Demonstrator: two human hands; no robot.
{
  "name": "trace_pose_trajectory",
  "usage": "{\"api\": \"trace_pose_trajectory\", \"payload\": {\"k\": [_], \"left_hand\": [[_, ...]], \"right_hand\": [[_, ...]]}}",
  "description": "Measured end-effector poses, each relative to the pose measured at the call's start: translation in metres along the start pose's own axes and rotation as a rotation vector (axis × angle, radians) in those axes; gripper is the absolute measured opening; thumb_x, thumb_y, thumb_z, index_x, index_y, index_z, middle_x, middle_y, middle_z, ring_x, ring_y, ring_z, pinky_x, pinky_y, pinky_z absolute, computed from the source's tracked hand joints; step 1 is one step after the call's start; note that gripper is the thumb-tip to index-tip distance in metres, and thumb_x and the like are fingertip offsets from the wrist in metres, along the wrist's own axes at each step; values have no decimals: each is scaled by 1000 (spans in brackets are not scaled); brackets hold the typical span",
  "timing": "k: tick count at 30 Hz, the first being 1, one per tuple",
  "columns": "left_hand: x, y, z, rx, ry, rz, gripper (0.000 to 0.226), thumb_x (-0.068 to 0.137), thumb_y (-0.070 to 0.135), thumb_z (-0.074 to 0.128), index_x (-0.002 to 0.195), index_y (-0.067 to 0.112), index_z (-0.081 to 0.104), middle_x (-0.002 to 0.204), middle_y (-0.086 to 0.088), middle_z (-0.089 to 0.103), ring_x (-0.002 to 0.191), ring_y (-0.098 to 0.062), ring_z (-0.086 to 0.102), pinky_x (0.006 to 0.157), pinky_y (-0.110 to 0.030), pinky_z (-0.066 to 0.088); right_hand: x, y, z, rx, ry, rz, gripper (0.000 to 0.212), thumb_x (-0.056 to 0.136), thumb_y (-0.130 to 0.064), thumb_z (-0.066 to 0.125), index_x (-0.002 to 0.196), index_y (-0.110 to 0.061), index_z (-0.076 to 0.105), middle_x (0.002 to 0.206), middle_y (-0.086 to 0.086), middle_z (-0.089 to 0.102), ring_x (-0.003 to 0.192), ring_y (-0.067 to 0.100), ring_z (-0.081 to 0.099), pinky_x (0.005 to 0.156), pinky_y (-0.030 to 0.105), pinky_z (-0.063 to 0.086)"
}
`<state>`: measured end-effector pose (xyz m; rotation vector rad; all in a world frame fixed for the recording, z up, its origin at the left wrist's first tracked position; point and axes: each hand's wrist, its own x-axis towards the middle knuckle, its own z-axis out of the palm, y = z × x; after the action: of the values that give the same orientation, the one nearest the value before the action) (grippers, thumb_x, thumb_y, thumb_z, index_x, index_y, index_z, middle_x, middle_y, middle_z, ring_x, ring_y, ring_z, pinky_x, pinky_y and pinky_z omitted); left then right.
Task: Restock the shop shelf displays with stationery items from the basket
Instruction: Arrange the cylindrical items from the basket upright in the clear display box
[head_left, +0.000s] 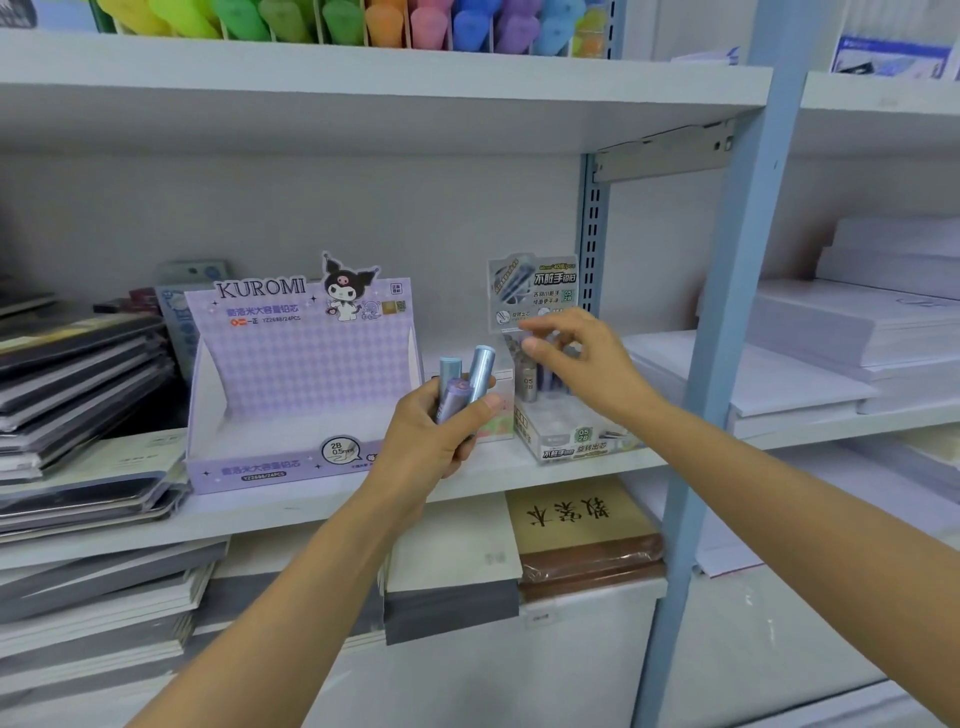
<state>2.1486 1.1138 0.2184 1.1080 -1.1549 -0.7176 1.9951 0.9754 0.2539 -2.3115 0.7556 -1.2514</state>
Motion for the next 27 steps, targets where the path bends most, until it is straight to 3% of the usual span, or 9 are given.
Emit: {"api": "trace_pose_trajectory", "payload": {"k": [3,6,9,12,15,20,23,27], "left_hand": [[-2,3,4,18,-53,-3,24,85,23,72,103,9,66,55,5,48,47,-9,40,40,-17,29],[-4,6,10,41,-81,-1,25,84,22,73,104,10,66,65,-5,52,46,-11,40,39,-18,29],[-6,9,10,-11,-45,-6,27,81,21,75,106,14,68,66,-9,50,43,-9,35,38,-18,27],[-7,10,8,-74,-1,13,24,80,17,75,102,11,67,51,7,48,41,-8,33,37,-18,27],[-8,11,11,-108,76,52,13,82,17,73,94,12,67,46,7,45,40,-8,33,36,-17,27],[-9,14,22,-150,147,85,8,82,24,73,87,20,68,45,6,45,39,-7,34,36,-17,28],[-10,14,26,-91,114,96,10,85,21,71,94,16,68,45,9,48,40,-6,33,37,-16,29],[-11,13,36,43,-3,121,13,89,19,68,97,9,68,45,12,49,41,-3,34,39,-14,31]], "right_hand": [[-8,-18,-9,395,-196,-5,32,93,-31,61,125,-30,62,119,-5,66,99,11,66,76,26,55],[-14,-27,-14,470,-352,-15,24,90,-19,66,113,-23,69,109,-1,72,97,11,68,77,20,53],[-18,-28,-18,562,-227,23,14,86,-10,68,99,-13,74,94,3,74,85,13,69,75,19,54],[-23,-25,-24,682,-84,100,12,85,-5,67,96,-5,71,91,10,73,78,17,69,73,24,58],[-34,-25,-24,676,-131,148,16,79,-10,71,95,-4,70,93,16,73,76,22,71,74,26,59],[-52,-29,-18,636,-316,159,17,77,-17,73,87,-6,67,83,9,74,73,19,70,70,24,57],[-54,-31,-20,511,-248,80,10,89,-19,66,95,-11,68,87,3,72,79,15,68,73,27,56],[-50,-31,-27,387,-201,-29,22,92,-20,64,111,-29,68,107,1,66,96,16,63,80,27,56]]}}
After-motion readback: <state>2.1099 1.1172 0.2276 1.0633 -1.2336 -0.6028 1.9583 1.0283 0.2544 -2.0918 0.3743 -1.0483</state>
